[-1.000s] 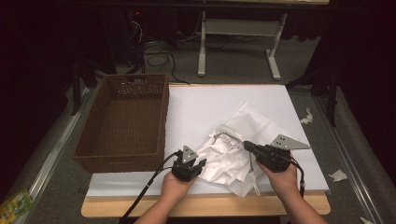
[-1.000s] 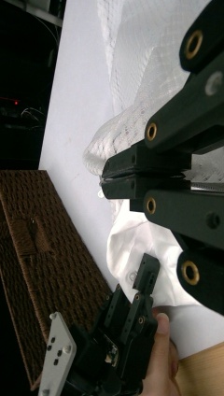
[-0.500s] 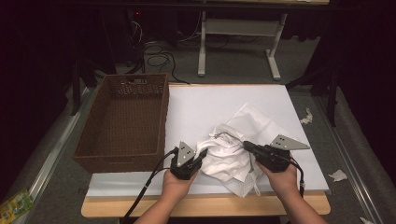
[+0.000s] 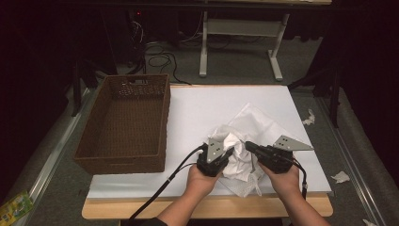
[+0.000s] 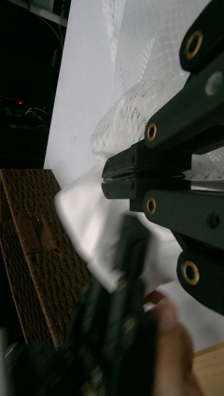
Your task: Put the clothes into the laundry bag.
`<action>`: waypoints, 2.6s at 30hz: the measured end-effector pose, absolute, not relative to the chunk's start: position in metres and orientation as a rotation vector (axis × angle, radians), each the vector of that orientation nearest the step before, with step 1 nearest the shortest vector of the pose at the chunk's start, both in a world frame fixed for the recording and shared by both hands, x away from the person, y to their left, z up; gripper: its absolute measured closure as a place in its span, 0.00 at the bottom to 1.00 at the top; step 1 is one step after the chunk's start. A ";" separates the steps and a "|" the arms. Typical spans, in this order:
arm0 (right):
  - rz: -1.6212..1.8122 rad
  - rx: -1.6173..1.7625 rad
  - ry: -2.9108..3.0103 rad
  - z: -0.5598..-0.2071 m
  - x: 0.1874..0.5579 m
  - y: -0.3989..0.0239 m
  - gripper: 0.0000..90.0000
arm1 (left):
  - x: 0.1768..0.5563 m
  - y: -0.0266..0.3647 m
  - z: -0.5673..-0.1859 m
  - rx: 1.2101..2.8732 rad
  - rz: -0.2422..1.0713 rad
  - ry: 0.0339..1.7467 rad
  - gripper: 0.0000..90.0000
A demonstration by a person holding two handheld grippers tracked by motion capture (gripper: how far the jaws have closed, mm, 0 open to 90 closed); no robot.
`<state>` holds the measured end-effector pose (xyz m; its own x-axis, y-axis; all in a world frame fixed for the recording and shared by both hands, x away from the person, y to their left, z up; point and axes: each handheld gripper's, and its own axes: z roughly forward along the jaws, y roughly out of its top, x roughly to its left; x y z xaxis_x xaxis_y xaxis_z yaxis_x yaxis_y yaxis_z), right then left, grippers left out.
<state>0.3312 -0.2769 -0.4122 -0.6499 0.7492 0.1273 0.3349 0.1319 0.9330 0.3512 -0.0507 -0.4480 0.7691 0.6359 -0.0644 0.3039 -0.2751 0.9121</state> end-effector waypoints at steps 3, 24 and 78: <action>1.536 1.047 2.038 -0.411 0.330 -0.279 0.99 | 0.356 -0.055 -0.459 1.926 0.351 0.745 0.90; 1.530 1.045 2.045 -0.411 0.331 -0.276 0.99 | 0.376 -0.019 -0.439 1.784 0.368 0.837 0.17; 1.557 1.029 2.062 -0.413 0.328 -0.266 0.99 | 0.358 -0.014 -0.448 1.957 0.313 0.771 0.92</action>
<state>0.3282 -0.2661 -0.4130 -0.6711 0.7281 0.1395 0.3336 0.1285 0.9339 0.3580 -0.0142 -0.4481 0.7661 0.6347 -0.1012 0.3845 -0.3264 0.8635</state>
